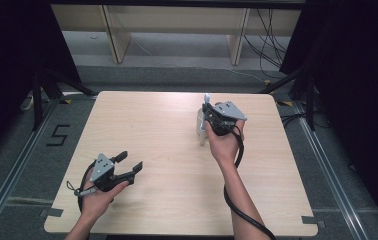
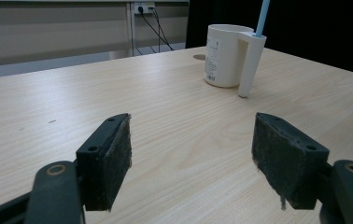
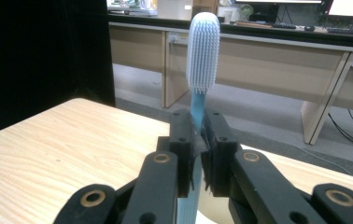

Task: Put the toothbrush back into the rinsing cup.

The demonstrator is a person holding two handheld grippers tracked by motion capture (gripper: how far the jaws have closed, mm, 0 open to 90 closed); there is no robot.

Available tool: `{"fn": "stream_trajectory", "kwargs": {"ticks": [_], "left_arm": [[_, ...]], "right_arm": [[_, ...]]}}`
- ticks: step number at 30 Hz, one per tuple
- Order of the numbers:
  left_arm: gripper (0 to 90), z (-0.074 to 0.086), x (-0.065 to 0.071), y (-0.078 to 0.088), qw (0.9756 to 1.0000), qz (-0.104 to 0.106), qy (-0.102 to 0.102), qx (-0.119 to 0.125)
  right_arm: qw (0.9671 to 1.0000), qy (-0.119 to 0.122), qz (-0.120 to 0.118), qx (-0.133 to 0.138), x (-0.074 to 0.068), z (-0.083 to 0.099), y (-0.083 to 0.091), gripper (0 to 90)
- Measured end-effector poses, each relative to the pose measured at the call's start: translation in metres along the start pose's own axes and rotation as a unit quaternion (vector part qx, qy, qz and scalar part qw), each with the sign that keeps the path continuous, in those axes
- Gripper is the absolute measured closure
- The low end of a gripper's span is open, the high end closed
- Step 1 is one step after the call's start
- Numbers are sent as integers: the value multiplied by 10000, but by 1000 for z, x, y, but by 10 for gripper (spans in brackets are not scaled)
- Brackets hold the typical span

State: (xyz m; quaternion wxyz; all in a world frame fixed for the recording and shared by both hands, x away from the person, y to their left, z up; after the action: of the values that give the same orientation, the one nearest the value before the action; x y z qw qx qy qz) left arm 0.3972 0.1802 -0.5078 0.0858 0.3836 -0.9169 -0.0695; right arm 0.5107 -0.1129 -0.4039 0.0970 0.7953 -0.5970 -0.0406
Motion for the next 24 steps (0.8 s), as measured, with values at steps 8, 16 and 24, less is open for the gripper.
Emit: {"fn": "stream_trajectory", "kwargs": {"ticks": [8,16,24], "left_arm": [[280,0,-3,2,10000,-37,27,37],[280,1,-2,2,10000,-53,32,-59],[279,2,0,1,10000,-42,42,-76]], "right_arm": [[9999,12,36,-123,0,7,-4,835],[9992,47,6,-393,2,19,-8,817],[9971,62,-65,-754,1,37,-9,642]]}}
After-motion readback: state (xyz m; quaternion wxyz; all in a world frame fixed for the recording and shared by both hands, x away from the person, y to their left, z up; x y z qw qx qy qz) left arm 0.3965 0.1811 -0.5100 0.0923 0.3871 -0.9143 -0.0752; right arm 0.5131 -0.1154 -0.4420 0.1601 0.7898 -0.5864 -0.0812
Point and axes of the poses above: each handheld gripper's, and its own axes: y roughly backward along the jaws, z roughly out of its underside, x roughly to its right, the point moved 5 cm from there along -y, roughly forward along the jaws, and after that the axes turned 9 degrees about z, right-handed, at the moved point
